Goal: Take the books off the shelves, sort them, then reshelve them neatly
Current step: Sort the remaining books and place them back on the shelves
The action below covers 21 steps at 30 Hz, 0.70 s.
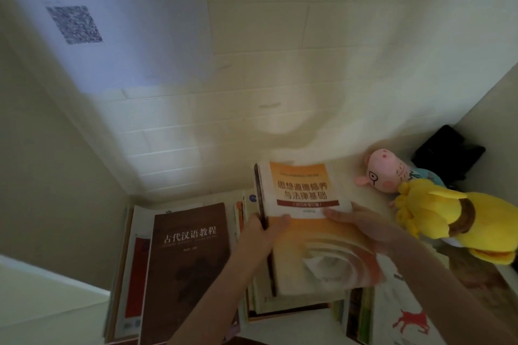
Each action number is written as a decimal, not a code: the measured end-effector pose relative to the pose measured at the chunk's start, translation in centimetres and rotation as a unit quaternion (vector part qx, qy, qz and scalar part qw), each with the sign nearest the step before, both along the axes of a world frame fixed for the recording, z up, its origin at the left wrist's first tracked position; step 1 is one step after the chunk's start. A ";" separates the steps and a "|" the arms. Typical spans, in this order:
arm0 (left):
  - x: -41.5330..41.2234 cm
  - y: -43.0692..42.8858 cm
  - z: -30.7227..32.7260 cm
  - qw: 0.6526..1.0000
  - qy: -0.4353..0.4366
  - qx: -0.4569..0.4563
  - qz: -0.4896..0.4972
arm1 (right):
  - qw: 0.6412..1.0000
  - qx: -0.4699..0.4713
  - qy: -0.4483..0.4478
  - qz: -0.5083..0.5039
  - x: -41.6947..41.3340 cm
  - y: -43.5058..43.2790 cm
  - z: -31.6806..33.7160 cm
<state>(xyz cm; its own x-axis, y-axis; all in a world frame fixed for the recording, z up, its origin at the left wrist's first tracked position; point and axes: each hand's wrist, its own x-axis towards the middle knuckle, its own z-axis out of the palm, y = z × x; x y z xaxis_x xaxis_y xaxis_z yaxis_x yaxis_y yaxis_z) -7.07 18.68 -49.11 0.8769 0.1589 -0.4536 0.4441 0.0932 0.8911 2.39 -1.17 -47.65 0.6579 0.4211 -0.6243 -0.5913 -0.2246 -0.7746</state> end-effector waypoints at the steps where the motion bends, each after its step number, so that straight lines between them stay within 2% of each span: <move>1: -0.5 -0.4 -0.4 1.000 0.003 -0.007 -0.009 | 1.000 -0.013 0.016 0.011 -0.3 -0.4 -0.4; 5: -2.4 -2.3 -1.3 0.999 -0.019 -0.025 0.030 | 0.997 0.003 0.077 -0.020 -2.0 -1.7 -2.4; 10: -2.3 -3.7 -2.2 0.997 -0.056 0.017 0.059 | 0.996 0.019 0.072 -0.050 -1.8 -1.9 -2.9; 13: -1.8 -2.9 -2.6 0.998 -0.035 0.017 0.051 | 0.997 0.003 0.063 -0.033 -1.0 -1.3 -3.6; 17: -1.8 -1.8 -3.5 0.994 0.018 0.098 0.049 | 0.998 -0.028 0.058 -0.025 -0.4 -0.1 -5.1; 21: -2.1 -0.8 -4.4 0.997 0.029 0.069 0.030 | 0.998 -0.039 0.054 -0.015 -0.3 0.4 -5.7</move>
<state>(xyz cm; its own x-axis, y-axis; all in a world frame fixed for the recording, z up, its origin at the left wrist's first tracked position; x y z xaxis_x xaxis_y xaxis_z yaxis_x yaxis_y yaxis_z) -9.15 17.86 -53.49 0.8366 0.2750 -0.4739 0.4927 0.0006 0.8702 2.09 -0.76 -53.33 0.5972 0.3497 -0.7218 -0.6771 -0.2625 -0.6875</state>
